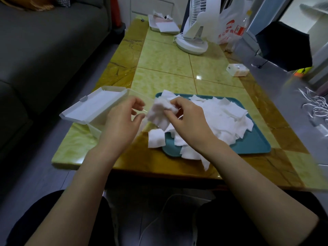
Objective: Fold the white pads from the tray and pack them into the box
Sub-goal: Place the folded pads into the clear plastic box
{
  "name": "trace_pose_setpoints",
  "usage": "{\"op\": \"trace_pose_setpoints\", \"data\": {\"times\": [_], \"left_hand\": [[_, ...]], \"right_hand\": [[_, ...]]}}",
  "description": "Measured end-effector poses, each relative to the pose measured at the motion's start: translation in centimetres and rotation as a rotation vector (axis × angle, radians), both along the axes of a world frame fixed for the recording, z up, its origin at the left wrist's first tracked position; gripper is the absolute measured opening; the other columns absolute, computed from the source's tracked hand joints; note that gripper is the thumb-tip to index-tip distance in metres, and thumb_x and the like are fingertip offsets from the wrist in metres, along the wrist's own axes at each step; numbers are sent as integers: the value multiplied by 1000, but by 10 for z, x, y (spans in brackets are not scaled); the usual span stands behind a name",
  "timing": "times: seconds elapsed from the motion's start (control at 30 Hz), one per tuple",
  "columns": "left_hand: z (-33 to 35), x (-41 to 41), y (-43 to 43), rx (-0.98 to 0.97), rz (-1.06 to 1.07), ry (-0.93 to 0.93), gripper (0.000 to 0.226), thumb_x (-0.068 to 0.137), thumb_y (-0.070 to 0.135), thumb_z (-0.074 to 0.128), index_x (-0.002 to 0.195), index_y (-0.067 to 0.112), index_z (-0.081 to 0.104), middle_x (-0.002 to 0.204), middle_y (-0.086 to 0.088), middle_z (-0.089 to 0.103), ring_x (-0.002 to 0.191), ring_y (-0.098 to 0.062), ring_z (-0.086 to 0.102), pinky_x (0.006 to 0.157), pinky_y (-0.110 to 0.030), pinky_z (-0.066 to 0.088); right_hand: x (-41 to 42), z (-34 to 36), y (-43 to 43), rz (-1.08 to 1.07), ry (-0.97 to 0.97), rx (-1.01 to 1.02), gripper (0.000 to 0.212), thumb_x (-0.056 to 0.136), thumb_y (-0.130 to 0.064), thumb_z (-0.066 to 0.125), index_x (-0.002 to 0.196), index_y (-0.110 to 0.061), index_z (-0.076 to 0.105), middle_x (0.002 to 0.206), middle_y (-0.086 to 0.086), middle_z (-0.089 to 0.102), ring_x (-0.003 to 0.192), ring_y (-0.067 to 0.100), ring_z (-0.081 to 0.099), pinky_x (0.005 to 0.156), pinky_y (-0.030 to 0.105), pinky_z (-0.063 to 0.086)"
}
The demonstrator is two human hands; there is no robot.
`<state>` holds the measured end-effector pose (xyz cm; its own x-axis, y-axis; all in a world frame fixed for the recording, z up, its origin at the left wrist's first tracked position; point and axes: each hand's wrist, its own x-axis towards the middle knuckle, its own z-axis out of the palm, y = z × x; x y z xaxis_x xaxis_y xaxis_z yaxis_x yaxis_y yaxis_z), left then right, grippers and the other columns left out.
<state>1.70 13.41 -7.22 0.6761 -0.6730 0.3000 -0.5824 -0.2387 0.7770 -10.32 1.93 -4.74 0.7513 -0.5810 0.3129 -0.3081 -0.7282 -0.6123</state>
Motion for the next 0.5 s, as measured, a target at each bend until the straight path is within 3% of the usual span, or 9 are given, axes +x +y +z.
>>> {"op": "trace_pose_setpoints", "data": {"times": [0.1, 0.23, 0.4, 0.5], "left_hand": [[-8, 26, 27, 257, 184, -162, 23, 89, 20, 62, 111, 15, 60, 114, -5, 62, 108, -31, 53, 93, -46, 40], [-13, 39, 59, 522, 265, -164, 25, 91, 36, 58, 107, 18, 63, 122, -9, 53, 117, -34, 39, 92, -42, 28], [-22, 45, 77, 399, 180, -84, 17, 84, 36, 67, 92, 21, 66, 105, -2, 49, 109, -27, 44, 90, -38, 32], [-24, 48, 77, 330, 104, -1, 19, 80, 31, 72, 89, 17, 64, 100, -1, 45, 95, -14, 44, 76, -24, 29]], "right_hand": [[19, 2, 8, -28, -36, 95, 15, 93, -26, 55, 97, -11, 54, 77, 1, 58, 65, 14, 53, 61, 27, 42], [49, 1, 23, 7, 69, -53, 23, 94, -31, 51, 105, -11, 53, 82, 1, 58, 73, 19, 53, 62, 33, 38], [99, -17, 41, 90, 233, -121, 22, 89, -22, 52, 104, -6, 57, 99, 15, 64, 93, 34, 57, 67, 35, 36], [122, -26, 52, 144, 368, -242, 19, 87, -18, 52, 102, -6, 57, 103, 15, 63, 96, 34, 57, 66, 33, 35]]}}
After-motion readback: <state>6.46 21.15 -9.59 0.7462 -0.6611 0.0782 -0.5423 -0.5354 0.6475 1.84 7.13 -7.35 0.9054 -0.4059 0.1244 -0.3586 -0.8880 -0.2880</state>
